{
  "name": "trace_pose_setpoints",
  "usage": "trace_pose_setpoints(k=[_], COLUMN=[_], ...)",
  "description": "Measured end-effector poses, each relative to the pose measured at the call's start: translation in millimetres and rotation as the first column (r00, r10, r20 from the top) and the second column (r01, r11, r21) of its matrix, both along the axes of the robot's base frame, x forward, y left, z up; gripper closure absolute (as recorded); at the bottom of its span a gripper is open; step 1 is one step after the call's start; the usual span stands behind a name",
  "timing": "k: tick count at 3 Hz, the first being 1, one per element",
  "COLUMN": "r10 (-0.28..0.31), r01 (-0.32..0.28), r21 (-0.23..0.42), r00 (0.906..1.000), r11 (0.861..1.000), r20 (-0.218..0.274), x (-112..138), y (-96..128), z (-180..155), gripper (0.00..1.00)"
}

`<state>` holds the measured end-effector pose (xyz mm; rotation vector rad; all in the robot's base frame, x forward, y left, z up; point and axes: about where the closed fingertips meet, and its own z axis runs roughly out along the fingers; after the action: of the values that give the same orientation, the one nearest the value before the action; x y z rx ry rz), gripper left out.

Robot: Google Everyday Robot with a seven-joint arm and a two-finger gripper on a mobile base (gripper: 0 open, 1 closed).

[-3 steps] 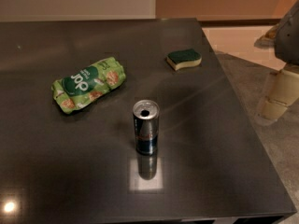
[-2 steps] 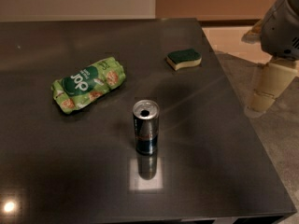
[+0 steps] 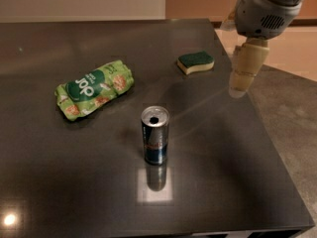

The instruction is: Move green rice chip bag near sponge

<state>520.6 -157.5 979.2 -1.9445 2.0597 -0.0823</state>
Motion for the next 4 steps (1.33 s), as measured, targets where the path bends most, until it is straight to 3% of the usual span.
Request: trace_pose_setpoints(k=[2, 3, 4], r10=[0.131, 0.209, 0.291], r01=[-0.131, -0.209, -0.291], r21=[-0.005, -0.009, -0.003], r00=[0.9911, 0.9772, 0.9556], r11=[0.991, 0.978, 0.957], r20=[-0.022, -0.04, -0.047], x=[70.1, 91.0, 100.1], y=[55.1, 86.9, 121.6], z=[-18.6, -36.2, -52.2], gripper=[0.0, 0.0, 0.0])
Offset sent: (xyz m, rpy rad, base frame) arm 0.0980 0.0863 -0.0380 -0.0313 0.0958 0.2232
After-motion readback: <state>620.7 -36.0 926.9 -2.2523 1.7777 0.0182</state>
